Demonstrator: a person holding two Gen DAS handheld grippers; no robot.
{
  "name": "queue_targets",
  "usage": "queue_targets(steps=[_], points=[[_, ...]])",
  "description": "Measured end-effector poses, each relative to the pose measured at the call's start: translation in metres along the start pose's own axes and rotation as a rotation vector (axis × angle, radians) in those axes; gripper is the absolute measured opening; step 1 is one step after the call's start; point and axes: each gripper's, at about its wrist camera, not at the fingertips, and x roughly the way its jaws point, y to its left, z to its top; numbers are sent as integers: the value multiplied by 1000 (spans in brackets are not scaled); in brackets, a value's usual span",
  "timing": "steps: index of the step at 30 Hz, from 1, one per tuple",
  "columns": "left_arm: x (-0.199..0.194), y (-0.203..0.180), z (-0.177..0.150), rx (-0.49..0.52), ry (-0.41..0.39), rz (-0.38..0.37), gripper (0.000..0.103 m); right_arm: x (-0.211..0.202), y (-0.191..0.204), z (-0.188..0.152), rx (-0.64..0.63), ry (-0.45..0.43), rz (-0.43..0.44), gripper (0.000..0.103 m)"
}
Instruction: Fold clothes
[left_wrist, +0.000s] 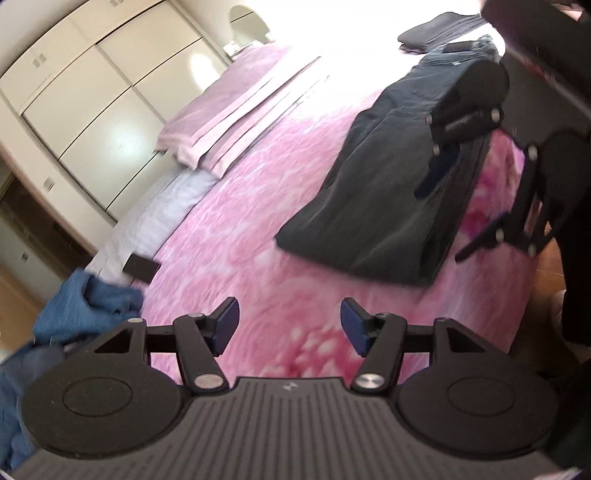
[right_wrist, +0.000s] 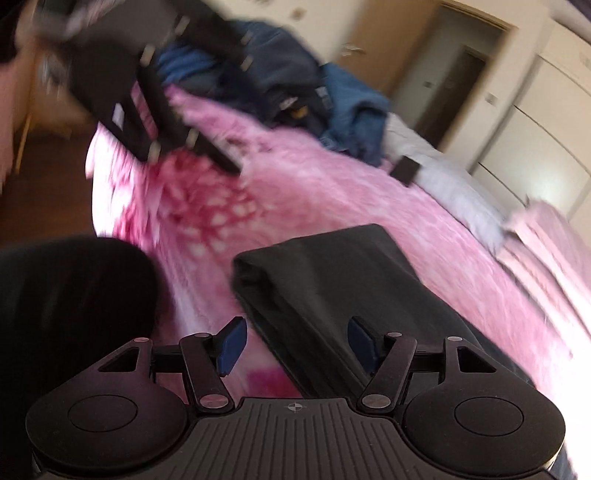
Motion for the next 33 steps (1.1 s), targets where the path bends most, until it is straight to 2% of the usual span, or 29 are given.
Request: queue_targets(steps=[7,11,13,15,19,26,29,33], points=[[3,-3,-21,-22,-8,-32,57,40,20,11,-123,29,-26,71],[7,-4,-20,-14,-56,-57,59,25,1,19,-5,26,-15,71],[12,-4,-18,-11,-75,-68,60,28,1,21,-42,47,-69,71],[17,-4,-16,-3,-84,-74,60,37,13,16,-152,66,-94,71],[19,-4,-15,-7,-91,-76,61,40,31,15,-292,60,-146,71],[20,-6,-15,-7,-62,-56,62,40,28,21,-243,35,-126,71],[19,-3,-15,-16,-52,-49,62,28,28,27,-207,-11,-99,71],[17,1,-16,-28,-36,-39,62,40,33,35,-185,-25,-104,71]])
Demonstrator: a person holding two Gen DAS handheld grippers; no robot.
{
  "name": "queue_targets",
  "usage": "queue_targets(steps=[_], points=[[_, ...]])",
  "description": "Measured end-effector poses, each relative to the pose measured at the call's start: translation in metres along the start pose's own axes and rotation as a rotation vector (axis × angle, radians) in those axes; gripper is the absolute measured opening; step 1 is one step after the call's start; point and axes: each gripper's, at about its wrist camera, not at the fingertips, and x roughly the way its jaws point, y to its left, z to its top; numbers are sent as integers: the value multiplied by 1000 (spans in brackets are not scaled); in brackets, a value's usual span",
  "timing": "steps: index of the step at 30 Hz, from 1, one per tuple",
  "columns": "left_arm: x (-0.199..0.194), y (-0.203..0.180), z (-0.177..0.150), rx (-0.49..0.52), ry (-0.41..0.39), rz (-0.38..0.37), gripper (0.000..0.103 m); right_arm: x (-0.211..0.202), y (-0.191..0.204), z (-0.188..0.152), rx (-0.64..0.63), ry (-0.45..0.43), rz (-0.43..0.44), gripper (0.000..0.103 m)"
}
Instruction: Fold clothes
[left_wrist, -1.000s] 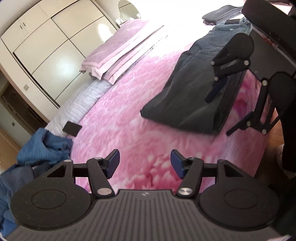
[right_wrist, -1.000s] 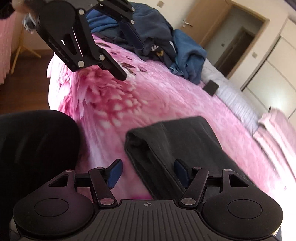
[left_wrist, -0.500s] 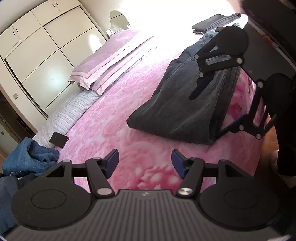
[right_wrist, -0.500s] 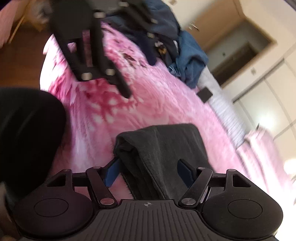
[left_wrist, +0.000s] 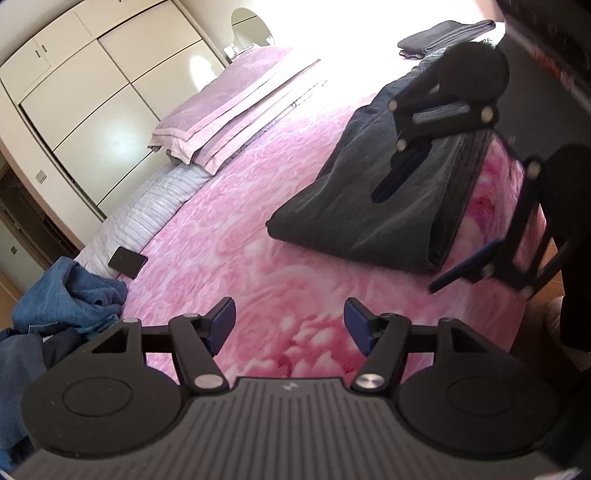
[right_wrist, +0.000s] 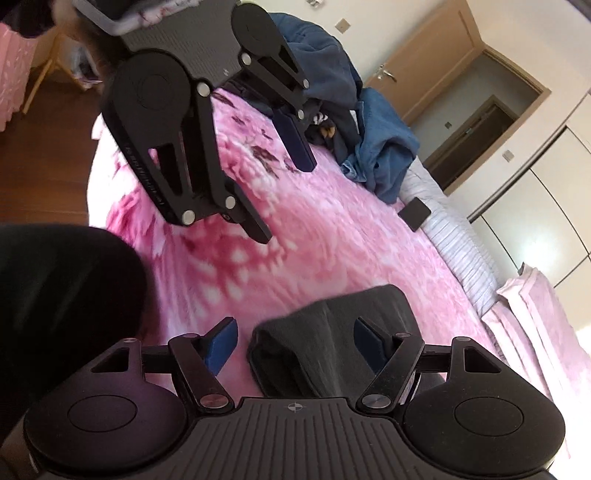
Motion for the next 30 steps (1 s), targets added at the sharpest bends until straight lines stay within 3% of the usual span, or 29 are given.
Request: queue_targets(steps=[3,7,10,11,12,15,18,21,25,28,30], points=[[-3,0,2,8,0,5,62,11,3,-7,-34,39,-31,71],[0,-3,5,22,-9,-8,63,-4,-1,-33,-89,55,-102,71],[11,-10,10,39,-8,-28,63,-6,-9,-48,-65,69,-131,70],[15,-12,13,45,-9,-29,63,-5,-10,-46,-65,66,-127,60],[17,-15,16,50,-12,-26,63,-3,-8,-44,-68,66,-114,39],[15,-14,25,52,-32,29,63,1,-11,-38,-30,65,-102,17],[3,-6,35,32,-71,127,63,-12,-31,-34,73,4,-118,13],[-5,1,49,8,-91,169,64,-36,-60,-27,171,-89,-179,13],[-1,-7,75,28,-108,152,64,-87,-114,-36,386,-224,-300,12],[10,-25,99,72,-130,102,64,-142,-158,-71,630,-315,-423,12],[22,-39,116,110,-147,56,64,-181,-179,-112,805,-360,-540,12]])
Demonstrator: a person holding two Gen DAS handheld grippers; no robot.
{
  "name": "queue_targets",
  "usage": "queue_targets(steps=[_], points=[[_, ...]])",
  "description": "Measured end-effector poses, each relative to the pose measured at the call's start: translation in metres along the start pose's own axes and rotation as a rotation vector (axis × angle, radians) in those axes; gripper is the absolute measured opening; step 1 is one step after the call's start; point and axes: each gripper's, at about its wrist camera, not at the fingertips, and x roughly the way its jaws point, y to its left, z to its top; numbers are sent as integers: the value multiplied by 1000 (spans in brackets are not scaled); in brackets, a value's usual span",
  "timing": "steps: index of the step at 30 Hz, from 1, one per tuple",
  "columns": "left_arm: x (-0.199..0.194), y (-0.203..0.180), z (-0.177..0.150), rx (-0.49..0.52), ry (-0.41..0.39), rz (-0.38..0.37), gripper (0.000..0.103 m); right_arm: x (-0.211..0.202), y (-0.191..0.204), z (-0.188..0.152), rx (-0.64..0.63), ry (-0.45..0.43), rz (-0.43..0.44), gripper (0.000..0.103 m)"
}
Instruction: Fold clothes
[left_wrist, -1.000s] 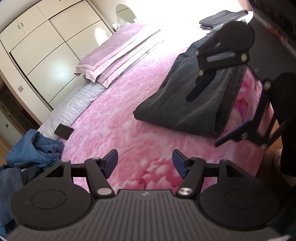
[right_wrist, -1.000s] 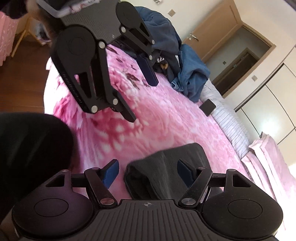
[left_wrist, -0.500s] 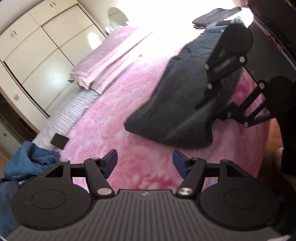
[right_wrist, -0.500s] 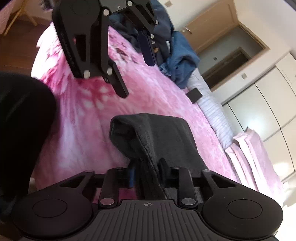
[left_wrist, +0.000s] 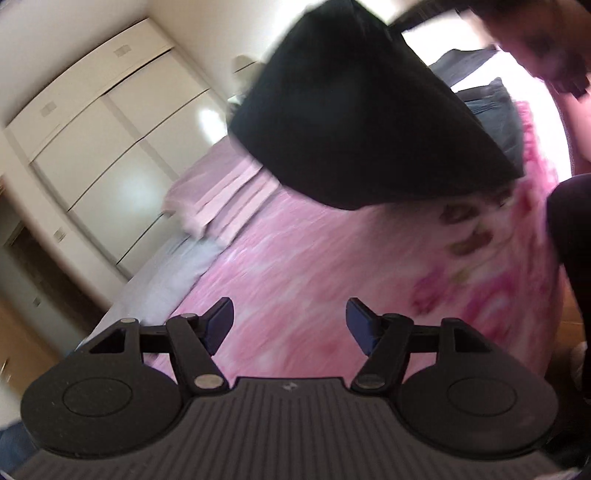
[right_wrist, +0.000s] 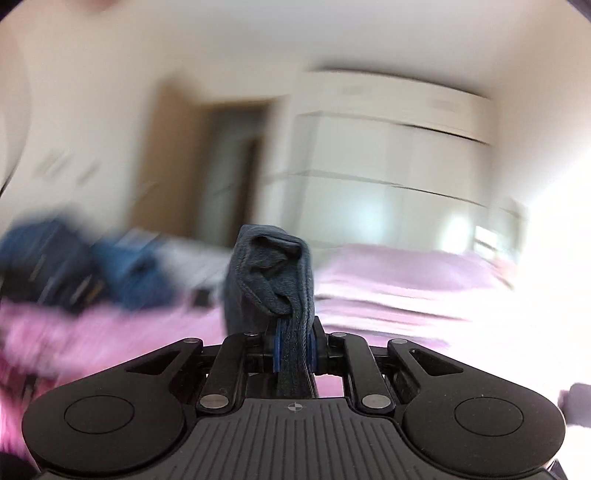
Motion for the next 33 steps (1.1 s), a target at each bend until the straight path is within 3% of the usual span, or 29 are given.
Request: queue_targets(steps=[4,7,9,13,18,22,25,27,33], points=[[29,-31,36,69,-44,-103,64,-43,-101,-17,293,-57,-258,12],[51,-54,65,117,-84,-180,64,-62,-174,-63,573,14,-392,13],[66,-69,84,145,-110,-222,64,-63,-215,-104,753,137,-442,15],[86,-95,117,186,-165,-288,64,-87,-243,-144,968,141,-389,15],[106,-128,147,241,-207,-363,64,-88,-258,-138,1044,117,-332,16],[126,-149,160,225,-186,-457,64,-100,-266,-135,1091,112,-296,17],[137,-165,163,229,-162,-513,64,-117,-271,-139,1114,106,-318,36],[140,-172,164,234,-154,-535,64,-128,-274,-139,1118,94,-344,59],[131,-180,170,261,-172,-563,64,-135,-299,-124,1045,72,-397,63]])
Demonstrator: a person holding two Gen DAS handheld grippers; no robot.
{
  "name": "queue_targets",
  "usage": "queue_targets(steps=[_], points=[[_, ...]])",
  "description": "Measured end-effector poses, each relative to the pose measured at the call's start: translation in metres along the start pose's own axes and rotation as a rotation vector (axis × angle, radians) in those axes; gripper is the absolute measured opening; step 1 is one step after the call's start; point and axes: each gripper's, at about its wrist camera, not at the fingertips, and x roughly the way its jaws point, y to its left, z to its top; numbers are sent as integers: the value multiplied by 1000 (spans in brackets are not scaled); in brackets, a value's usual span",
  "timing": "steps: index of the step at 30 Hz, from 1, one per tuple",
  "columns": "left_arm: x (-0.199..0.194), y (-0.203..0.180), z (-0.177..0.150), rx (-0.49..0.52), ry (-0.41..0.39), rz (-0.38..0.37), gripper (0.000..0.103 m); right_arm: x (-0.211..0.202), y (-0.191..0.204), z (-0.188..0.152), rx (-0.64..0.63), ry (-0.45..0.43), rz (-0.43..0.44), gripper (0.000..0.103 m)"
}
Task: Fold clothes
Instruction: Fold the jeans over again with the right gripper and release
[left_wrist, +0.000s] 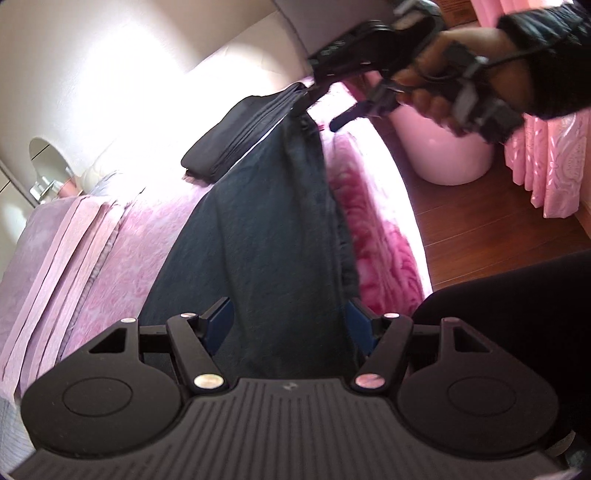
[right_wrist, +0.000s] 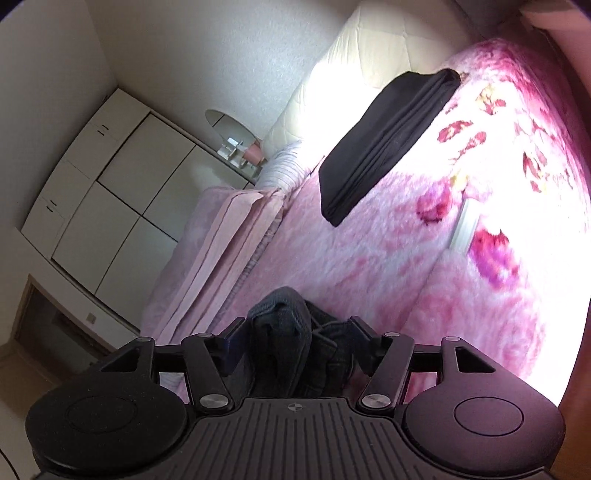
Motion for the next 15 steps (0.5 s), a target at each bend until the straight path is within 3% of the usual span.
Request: queue_targets(steps=[2,3,4,6,10,12,15], points=[[3,-2,1,1,7,-6,64,13,5,8,-32,39,-3,63],[5,-2,1,-5,9,-7,64,19,9,10,-53,62,-8,54],[5,-2,0,-12,11,-6,64,25,14,13,-75,84,-11,33],[3,-3,2,-21,4,5,64,34,36,22,-152,108,18,28],[3,-10,4,-10,-1,17,64,36,67,47,-187,79,242,24],[9,-16,4,9,19,8,64,38,66,48,-201,59,261,24],[17,-25,1,14,42,-27,64,49,24,34,-151,91,111,24]])
